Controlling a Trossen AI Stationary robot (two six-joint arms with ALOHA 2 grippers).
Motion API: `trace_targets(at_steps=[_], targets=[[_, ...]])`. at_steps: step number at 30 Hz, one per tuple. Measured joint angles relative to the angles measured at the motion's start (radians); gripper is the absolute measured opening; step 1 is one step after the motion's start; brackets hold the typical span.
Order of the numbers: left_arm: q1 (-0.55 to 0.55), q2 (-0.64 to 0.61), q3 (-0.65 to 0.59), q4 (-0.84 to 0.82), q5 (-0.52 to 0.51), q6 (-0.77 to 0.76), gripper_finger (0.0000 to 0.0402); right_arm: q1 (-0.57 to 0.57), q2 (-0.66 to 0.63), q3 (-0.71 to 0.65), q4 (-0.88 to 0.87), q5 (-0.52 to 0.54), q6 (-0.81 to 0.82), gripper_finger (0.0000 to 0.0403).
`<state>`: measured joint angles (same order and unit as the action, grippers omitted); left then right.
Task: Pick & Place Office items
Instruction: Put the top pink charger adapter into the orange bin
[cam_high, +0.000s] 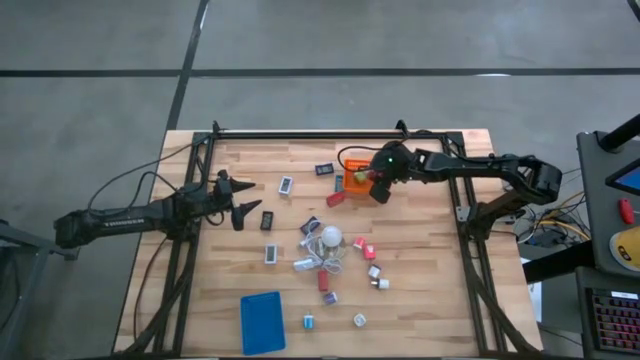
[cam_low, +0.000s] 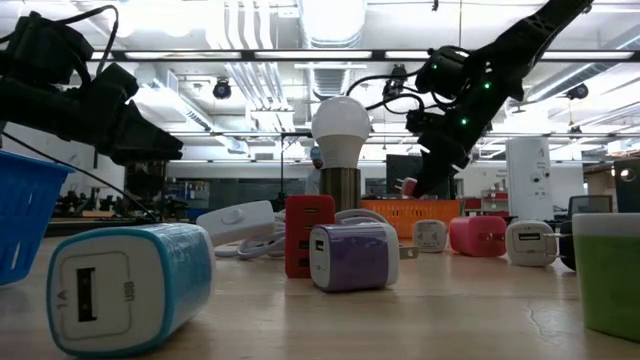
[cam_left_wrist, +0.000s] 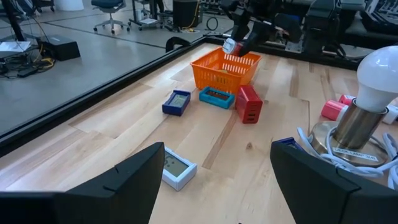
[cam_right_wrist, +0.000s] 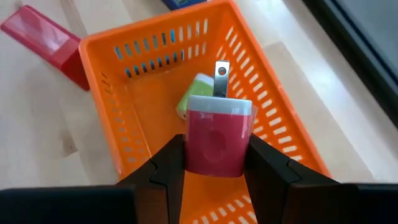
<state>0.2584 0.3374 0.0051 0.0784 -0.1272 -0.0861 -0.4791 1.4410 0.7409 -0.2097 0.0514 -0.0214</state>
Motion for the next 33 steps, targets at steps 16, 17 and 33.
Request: trace_targets(at_steps=[16,17,33], targets=[[0.000,0.000,0.000,0.000,0.004,0.000,0.0300,-0.031,0.059,0.015,-0.059,-0.082,-0.025,0.0121],[0.000,0.000,0.000,0.000,0.004,0.000,0.0300,-0.032,0.069,0.019,-0.069,-0.085,-0.029,0.0121],[0.000,0.000,0.000,-0.009,0.003,0.000,0.0300,-0.046,0.148,0.087,-0.089,-0.116,-0.038,0.0121]])
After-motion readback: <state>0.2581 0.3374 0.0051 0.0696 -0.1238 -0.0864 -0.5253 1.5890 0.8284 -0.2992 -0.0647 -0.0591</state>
